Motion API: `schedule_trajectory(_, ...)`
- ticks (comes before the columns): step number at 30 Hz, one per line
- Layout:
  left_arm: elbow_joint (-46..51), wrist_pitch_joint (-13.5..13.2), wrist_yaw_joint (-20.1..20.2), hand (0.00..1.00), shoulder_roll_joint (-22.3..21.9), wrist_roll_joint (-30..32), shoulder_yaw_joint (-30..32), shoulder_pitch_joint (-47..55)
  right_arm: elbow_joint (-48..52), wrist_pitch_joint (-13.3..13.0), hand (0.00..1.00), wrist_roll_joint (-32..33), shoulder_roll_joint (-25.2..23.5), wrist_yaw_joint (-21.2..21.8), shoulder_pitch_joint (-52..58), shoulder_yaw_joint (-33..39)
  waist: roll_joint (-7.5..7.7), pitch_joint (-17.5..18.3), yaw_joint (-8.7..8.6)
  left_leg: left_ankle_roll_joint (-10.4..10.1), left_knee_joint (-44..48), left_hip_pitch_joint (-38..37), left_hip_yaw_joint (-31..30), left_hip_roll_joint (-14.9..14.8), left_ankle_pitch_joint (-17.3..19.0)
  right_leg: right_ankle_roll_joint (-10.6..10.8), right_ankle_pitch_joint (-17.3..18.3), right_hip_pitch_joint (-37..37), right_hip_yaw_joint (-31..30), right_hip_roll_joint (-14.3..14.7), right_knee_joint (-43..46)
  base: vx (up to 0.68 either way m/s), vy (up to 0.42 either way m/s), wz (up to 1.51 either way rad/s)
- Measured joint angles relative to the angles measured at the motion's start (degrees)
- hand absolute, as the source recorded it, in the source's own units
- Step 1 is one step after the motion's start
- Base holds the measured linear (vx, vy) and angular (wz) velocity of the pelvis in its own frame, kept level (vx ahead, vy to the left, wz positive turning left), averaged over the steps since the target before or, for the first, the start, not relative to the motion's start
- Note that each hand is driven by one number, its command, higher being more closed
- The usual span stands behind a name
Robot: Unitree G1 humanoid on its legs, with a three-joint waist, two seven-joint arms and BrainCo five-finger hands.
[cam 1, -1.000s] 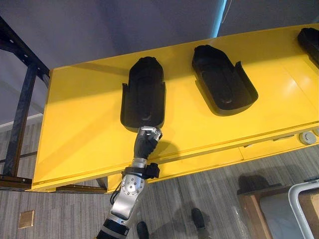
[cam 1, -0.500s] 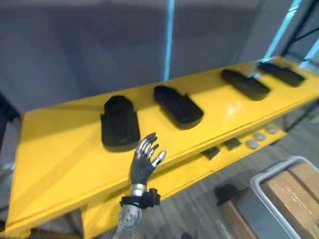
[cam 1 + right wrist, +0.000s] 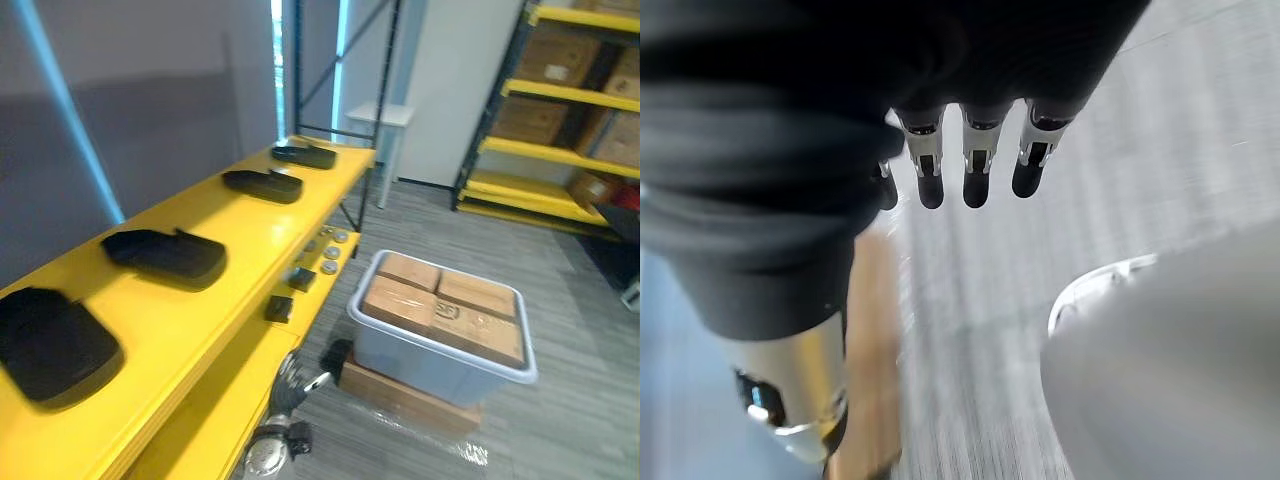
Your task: Walk over and take plastic housings, then place them on the shelf
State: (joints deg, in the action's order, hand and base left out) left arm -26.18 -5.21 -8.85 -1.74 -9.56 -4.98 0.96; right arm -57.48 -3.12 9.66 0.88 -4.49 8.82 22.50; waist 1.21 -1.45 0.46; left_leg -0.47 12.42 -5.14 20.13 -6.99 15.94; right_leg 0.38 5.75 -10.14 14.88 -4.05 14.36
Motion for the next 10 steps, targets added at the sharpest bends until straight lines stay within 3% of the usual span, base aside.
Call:
schedule_trajectory(2,-2.1,0.2,-0.1,0.00,0.8,0.9,2.4,0.2,-2.6,0.3,0.00,-1.3,0.7,-0.1,-0.2,1.3,0.01,0.2,0.36,0.5,-1.6,-0.2,-1.3,-0.3,-1.5,-0.7,-4.3,2.4,-1.3,2.2,-7.7,0.01,-0.117,-0.60)
schedule_trajectory(4,-6.9,0.2,-0.5,0.00,1.4,1.6,5.8,-0.2,-4.2,0.7,0.00,-1.9,1.9,-0.2,-0.6,2.3,-0.05,0.3,0.34,-0.6,-2.6,-0.1,-1.1,0.0,-2.6,-0.9,-10.7,5.8,-3.4,4.0,-18.5,-0.01,-0.057,-0.51)
schedule_trajectory(10,-27.9,0.5,-1.2,0.00,5.1,3.0,16.1,-1.4,-6.4,0.8,0.00,-3.0,1.3,-0.2,-1.5,2.3,-0.02,0.1,-0.22,-1.1,-2.7,-2.7,-1.0,0.6,-2.6,-0.8,-12.0,7.2,-6.6,4.2,-19.8,-0.05,-0.001,-0.29)
